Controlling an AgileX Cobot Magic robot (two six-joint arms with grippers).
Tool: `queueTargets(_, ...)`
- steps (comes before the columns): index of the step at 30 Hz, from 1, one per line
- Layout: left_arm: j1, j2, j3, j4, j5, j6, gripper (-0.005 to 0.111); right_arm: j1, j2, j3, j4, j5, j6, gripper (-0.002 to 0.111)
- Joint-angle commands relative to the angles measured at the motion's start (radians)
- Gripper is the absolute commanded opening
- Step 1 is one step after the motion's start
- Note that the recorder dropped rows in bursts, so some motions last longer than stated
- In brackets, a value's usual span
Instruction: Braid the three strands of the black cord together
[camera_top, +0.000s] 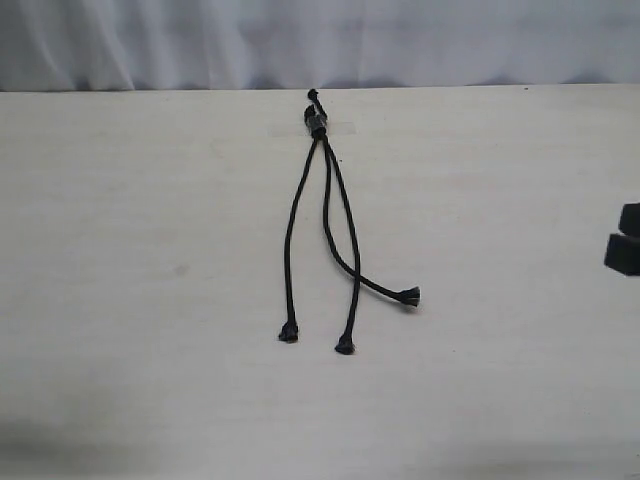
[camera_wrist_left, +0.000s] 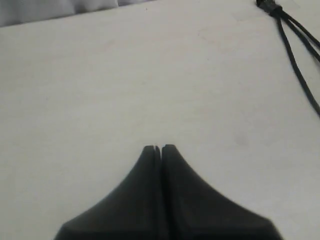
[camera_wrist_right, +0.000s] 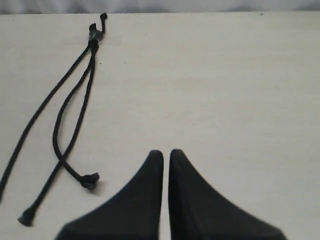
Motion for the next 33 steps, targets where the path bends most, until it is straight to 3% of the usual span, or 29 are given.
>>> queueTargets(1, 0.001, 0.070, -0.010, -0.101, -0.013, -0.009, 0.000, -0.003, 0.146, -0.018, 0.159, -0.107, -0.015, 0.004)
queueTargets(7, 0.001, 0.202, -0.094, -0.113, 0.151, -0.009, 0.000, 0.047, 0.414, -0.170, 0.166, 0.088, -0.104, 0.004)
queueTargets(14, 0.001, 0.376, -0.176, -0.094, 0.261, -0.004, 0.000, 0.224, 0.799, -0.395, 0.166, 0.186, -0.221, 0.005)
queueTargets(16, 0.001, 0.393, -0.176, -0.094, 0.261, -0.004, 0.000, 0.271, 0.914, -0.449, 0.156, 0.211, -0.250, 0.010)
queueTargets(19, 0.001, 0.393, -0.176, -0.094, 0.257, -0.002, 0.000, 0.311, 1.037, -0.492, 0.106, 0.242, -0.254, 0.030)
queueTargets(22, 0.001, 0.393, -0.176, -0.094, 0.252, -0.002, 0.000, 0.311, 1.071, -0.492, 0.092, 0.219, -0.258, 0.044)
queueTargets(26, 0.001, 0.393, -0.176, -0.102, 0.244, -0.002, 0.000, 0.311, 1.076, -0.492, 0.092, 0.185, -0.280, 0.051)
queueTargets(33, 0.001, 0.393, -0.172, -0.104, 0.224, -0.002, 0.000, 0.311, 1.112, -0.492, 0.128, 0.117, -0.415, 0.051)
